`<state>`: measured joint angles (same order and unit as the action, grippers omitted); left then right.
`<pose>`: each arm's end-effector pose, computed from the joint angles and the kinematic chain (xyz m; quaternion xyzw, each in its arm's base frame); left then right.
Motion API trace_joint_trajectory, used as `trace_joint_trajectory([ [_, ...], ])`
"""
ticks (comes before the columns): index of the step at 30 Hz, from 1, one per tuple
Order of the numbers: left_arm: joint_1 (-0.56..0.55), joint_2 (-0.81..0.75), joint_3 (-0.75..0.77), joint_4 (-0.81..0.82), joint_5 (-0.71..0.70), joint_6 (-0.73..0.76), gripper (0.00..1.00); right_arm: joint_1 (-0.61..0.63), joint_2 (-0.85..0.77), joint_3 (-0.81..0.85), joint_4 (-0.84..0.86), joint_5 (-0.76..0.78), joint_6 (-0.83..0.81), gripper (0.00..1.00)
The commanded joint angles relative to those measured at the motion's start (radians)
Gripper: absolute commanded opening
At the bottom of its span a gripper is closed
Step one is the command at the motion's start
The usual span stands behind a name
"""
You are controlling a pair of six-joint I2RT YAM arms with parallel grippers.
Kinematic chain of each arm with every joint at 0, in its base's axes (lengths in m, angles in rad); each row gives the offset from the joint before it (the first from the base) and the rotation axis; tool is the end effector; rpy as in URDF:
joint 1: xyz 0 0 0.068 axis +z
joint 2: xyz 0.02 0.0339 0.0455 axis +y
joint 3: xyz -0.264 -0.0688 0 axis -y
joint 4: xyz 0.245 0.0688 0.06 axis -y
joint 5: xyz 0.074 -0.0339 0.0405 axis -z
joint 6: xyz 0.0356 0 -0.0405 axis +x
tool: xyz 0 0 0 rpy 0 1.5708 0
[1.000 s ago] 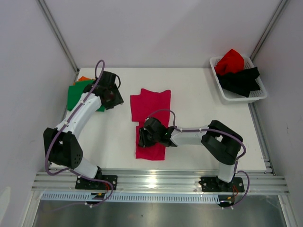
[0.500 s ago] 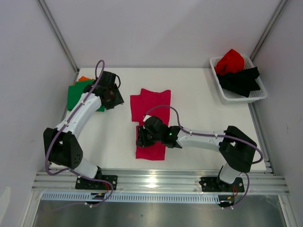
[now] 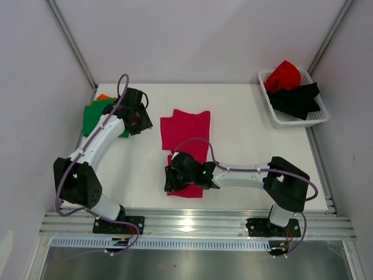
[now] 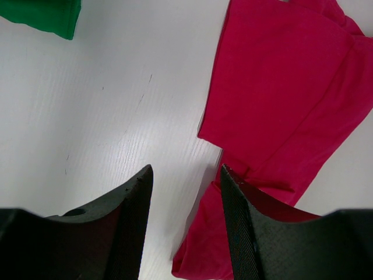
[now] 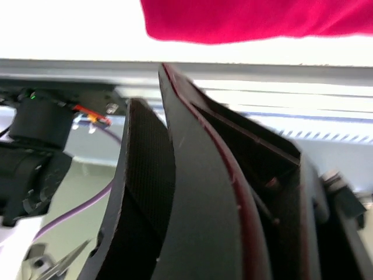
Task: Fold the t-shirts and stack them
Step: Fold the folded rectangular tshirt in 1/3 of the way
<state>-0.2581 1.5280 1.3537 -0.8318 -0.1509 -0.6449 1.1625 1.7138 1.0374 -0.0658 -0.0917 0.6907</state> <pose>0.3096 -0.0762 0.3016 -0.2047 0.9358 -0.0561 0.2816 0.1427 0.3380 0.1942 -0.2317 0.8848 0.3467 0.2079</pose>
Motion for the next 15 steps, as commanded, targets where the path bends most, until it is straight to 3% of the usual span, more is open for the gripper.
trace_joint_trajectory([
  [1,0.011,0.003,-0.002,0.020,0.004,0.016,0.53,0.006,-0.005,0.016,-0.040,0.004,0.047,0.33],
  [15,0.013,-0.012,-0.010,0.017,0.005,0.019,0.53,0.009,0.096,0.013,0.008,-0.054,0.079,0.33],
])
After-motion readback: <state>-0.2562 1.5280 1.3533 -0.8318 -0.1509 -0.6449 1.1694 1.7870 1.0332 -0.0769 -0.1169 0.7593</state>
